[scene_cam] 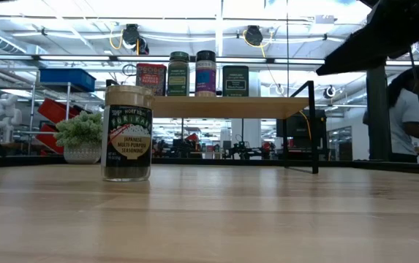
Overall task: Shelf spices
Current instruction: Put the white seasoning bottle on the shelf aligned with the other black seasoning can
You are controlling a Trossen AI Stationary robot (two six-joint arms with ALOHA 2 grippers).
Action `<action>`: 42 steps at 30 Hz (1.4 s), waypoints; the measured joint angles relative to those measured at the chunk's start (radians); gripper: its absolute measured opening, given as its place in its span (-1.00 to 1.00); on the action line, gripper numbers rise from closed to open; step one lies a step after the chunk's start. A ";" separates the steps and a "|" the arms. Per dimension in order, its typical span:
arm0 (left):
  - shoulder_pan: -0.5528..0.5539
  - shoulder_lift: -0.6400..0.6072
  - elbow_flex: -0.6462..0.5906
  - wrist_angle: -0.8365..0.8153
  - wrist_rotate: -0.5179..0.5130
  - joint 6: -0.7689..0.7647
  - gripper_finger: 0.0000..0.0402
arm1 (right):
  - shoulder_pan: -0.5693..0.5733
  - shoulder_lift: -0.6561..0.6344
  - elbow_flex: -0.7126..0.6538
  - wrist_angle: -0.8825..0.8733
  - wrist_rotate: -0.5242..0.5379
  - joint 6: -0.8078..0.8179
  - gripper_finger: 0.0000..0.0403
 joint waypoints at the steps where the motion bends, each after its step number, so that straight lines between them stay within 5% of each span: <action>1: 0.005 0.000 0.014 -0.001 -0.001 0.028 0.03 | 0.000 0.000 0.000 0.021 0.000 -0.009 0.62; 11: 0.089 -0.001 0.086 -0.001 -0.039 0.307 0.03 | 0.001 0.013 0.000 0.379 -0.132 -0.220 0.62; 20: 0.215 -0.001 0.086 0.131 -0.048 0.613 0.03 | -0.035 0.166 0.042 0.670 -0.189 -0.358 0.62; 29: 0.345 -0.001 0.086 0.342 -0.031 0.914 0.03 | -0.136 0.349 0.368 0.386 -0.344 -0.399 0.62; 42: 0.442 -0.001 0.086 0.379 -0.053 0.955 0.03 | -0.235 0.533 0.530 0.215 -0.454 -0.339 0.62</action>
